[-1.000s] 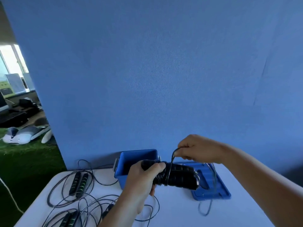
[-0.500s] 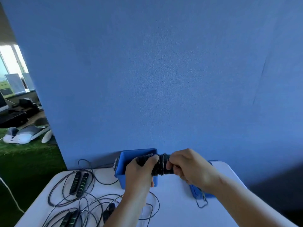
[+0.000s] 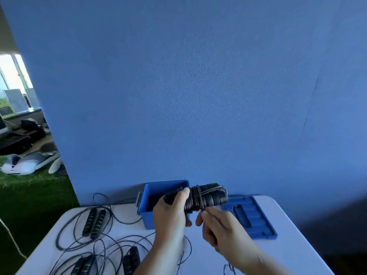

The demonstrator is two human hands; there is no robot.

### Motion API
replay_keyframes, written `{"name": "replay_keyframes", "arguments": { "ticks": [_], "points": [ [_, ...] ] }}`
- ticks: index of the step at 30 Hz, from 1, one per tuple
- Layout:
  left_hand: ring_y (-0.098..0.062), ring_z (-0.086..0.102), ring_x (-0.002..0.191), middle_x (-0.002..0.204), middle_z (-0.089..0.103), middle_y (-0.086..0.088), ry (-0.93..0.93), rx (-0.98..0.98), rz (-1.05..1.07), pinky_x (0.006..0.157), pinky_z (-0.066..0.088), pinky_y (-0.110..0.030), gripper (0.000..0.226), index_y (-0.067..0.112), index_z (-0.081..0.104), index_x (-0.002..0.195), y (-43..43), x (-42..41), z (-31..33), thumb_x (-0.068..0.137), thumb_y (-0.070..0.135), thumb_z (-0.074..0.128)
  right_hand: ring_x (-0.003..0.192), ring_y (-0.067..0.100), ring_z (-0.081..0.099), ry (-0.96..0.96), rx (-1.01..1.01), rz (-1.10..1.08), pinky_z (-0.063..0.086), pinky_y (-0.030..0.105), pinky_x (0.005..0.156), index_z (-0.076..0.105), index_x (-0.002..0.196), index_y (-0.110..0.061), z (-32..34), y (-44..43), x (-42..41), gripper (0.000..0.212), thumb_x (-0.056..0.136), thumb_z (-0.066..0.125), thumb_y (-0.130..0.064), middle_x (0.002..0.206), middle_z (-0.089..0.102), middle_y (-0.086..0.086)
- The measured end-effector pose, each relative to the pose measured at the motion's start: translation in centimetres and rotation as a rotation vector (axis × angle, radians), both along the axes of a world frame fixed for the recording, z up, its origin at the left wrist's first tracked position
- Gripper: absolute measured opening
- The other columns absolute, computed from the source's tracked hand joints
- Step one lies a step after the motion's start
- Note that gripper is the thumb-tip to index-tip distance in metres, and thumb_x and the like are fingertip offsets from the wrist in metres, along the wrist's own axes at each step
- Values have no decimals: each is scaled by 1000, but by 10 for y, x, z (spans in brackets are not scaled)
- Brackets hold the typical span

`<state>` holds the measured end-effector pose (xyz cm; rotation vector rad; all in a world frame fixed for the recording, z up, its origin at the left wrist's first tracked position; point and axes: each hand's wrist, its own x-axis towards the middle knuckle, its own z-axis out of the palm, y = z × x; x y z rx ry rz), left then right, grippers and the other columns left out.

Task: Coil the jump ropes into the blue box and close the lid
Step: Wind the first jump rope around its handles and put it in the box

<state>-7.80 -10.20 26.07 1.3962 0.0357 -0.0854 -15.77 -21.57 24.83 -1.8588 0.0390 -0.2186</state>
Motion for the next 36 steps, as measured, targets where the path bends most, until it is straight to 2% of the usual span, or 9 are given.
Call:
{"name": "replay_keyframes", "arguments": {
  "ticks": [6,9,12,18,22,24,28,32,36],
  "points": [
    [-14,44,43,52,53,1,133,-157,-1,40,37,-25,23,10,63,77,-4,-2,2,88,27,74,49,20,27,129,200,146,22,33,49,42,69,-9,-23,-10,-3,47,107,40,-37,55,31,6],
    [-13,40,43,53,52,1,173,-201,-57,41,32,-24,20,12,62,77,-2,-3,3,87,24,75,51,18,22,205,364,192,22,27,48,35,68,-13,-37,-26,-2,46,95,52,-46,60,22,6],
    [-13,37,41,52,50,1,192,-214,-89,40,28,-22,20,12,61,76,1,-8,4,87,23,74,52,18,19,201,387,227,22,26,49,28,68,-15,-43,-45,3,51,91,60,-46,62,18,4],
    [-13,35,42,54,49,0,179,-211,-187,40,23,-20,16,13,60,78,9,-13,14,88,20,71,55,18,20,206,282,221,22,30,53,30,68,-18,-34,-70,17,47,89,63,-42,63,21,2],
    [-13,36,42,55,48,-2,131,-164,-249,42,22,-21,16,10,59,84,14,-19,17,89,21,69,51,13,31,171,99,206,34,28,52,52,62,-23,-7,-81,26,16,71,65,-26,55,36,-4],
    [-15,36,43,53,49,-2,77,-112,-267,42,23,-22,18,8,59,84,17,-20,18,89,22,69,52,12,38,152,-27,214,35,26,54,61,72,-16,10,-86,31,4,72,58,-13,56,43,-5],
    [-17,39,44,54,52,-2,-40,0,-296,42,27,-22,18,10,62,77,24,-20,19,86,22,72,57,15,38,195,-196,224,30,31,53,56,63,-23,36,-89,45,20,81,65,-25,61,44,1],
    [-22,41,47,59,54,-7,-111,58,-273,41,29,-24,30,7,68,85,29,-21,14,68,32,73,48,14,36,268,-285,233,32,23,43,54,70,-10,60,-85,52,32,86,71,-31,56,39,3],
    [-22,39,44,66,53,-11,-82,32,-159,38,30,-25,23,3,69,93,27,-19,6,81,21,76,55,14,37,207,-433,37,33,28,53,51,66,-9,64,-61,51,40,89,70,-37,60,42,-1]
  ]
}}
